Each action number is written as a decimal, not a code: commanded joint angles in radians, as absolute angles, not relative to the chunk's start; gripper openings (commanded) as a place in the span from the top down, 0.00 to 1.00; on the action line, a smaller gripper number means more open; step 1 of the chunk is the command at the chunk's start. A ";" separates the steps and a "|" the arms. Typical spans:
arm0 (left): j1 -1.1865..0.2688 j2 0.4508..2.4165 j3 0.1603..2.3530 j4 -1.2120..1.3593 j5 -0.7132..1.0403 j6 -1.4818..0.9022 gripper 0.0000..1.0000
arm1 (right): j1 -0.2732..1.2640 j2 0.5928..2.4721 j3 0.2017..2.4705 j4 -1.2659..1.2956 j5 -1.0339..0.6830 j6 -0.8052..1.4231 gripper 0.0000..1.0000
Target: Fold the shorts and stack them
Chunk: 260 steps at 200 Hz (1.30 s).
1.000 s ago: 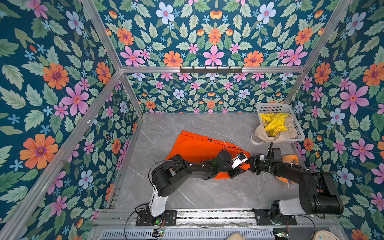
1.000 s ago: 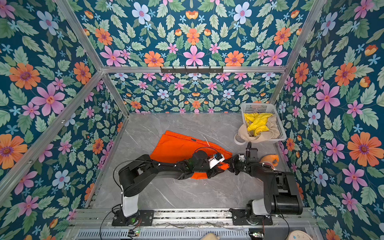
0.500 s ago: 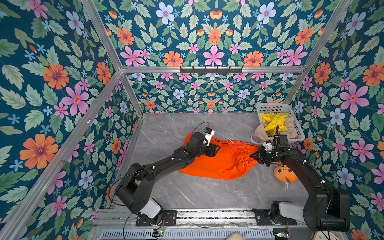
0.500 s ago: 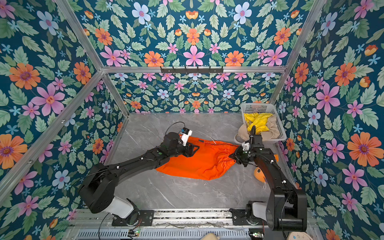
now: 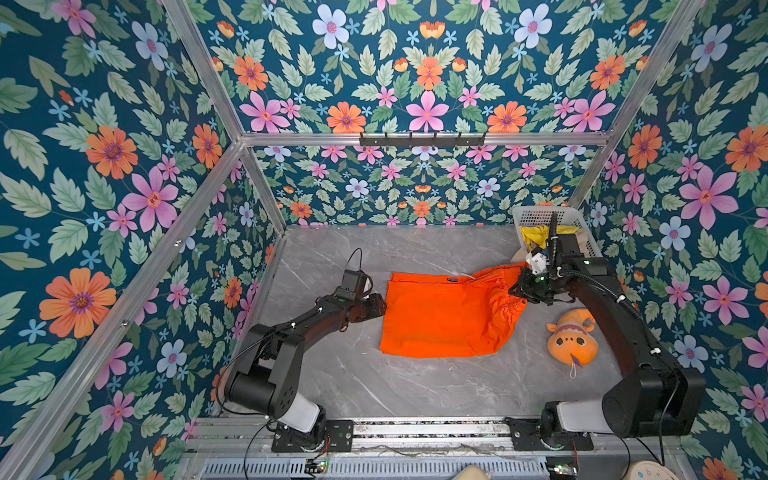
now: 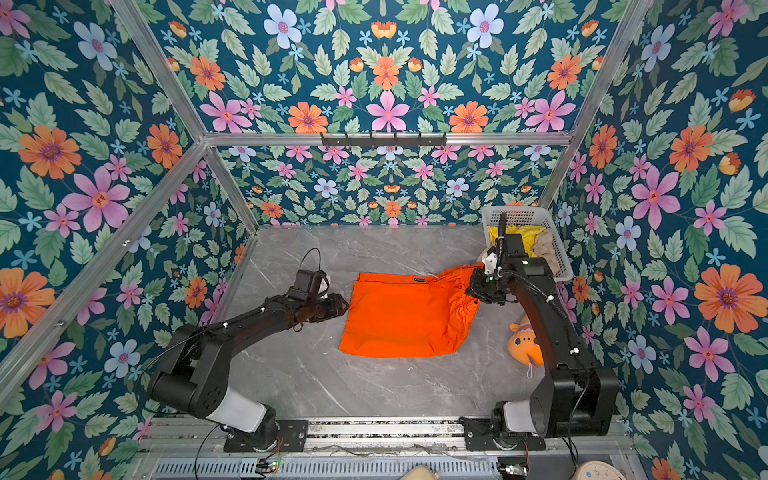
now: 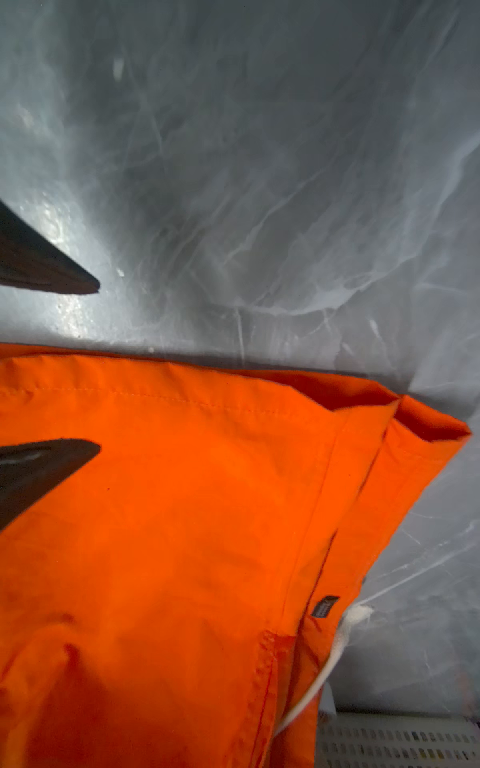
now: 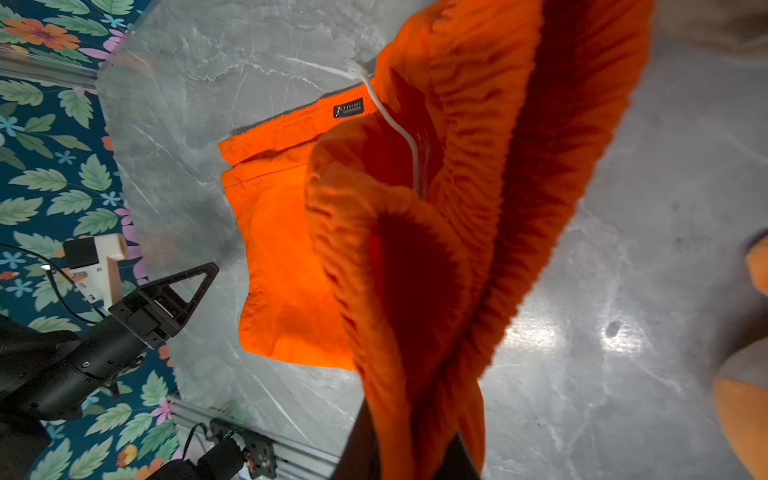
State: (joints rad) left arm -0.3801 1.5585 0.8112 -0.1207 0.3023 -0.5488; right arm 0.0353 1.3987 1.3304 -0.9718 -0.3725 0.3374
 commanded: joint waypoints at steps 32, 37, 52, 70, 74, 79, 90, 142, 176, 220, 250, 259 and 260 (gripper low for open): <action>-0.376 1.639 0.808 -0.014 0.416 -0.595 0.53 | 0.128 1.468 1.471 -1.057 -0.221 0.293 0.90; -0.376 1.646 0.807 -0.012 0.417 -0.594 0.55 | 0.140 1.473 1.482 -1.057 -0.210 0.296 0.90; -0.376 1.661 0.800 0.000 0.426 -0.592 0.61 | 0.185 1.491 1.517 -1.061 -0.171 0.303 0.90; -0.376 1.679 0.788 0.022 0.436 -0.594 0.65 | 0.241 1.517 1.559 -1.071 -0.126 0.318 0.91; -0.377 1.682 0.786 0.027 0.435 -0.594 0.65 | 0.254 1.525 1.568 -1.074 -0.115 0.323 0.91; -0.376 1.688 0.780 0.031 0.436 -0.594 0.66 | 0.273 1.533 1.578 -1.076 -0.102 0.326 0.90; -0.376 1.700 0.775 0.039 0.434 -0.592 0.68 | 0.315 1.555 1.602 -1.085 -0.073 0.328 0.91; -0.376 1.730 0.750 0.068 0.428 -0.585 0.83 | 0.524 1.715 1.737 -1.159 0.101 0.365 0.90; -0.376 1.730 0.744 0.073 0.422 -0.584 0.86 | 0.640 1.809 1.823 -1.167 0.146 0.399 0.91; -0.376 1.740 0.746 0.077 0.423 -0.581 0.87 | 0.745 1.935 1.963 -1.181 0.140 0.454 0.91; -0.376 1.742 0.747 0.078 0.423 -0.580 0.88 | 0.785 2.016 2.047 -1.197 0.133 0.496 0.91; -0.376 1.742 0.747 0.078 0.424 -0.580 0.88 | 0.796 2.037 2.064 -1.194 0.125 0.508 0.91; -0.376 1.743 0.747 0.077 0.424 -0.580 0.88 | 0.797 2.039 2.065 -1.194 0.124 0.510 0.91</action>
State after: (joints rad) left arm -0.3752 1.7309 0.7513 0.1612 0.4656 -0.5945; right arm 0.7773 2.0022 2.0247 -1.1637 0.1223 0.4545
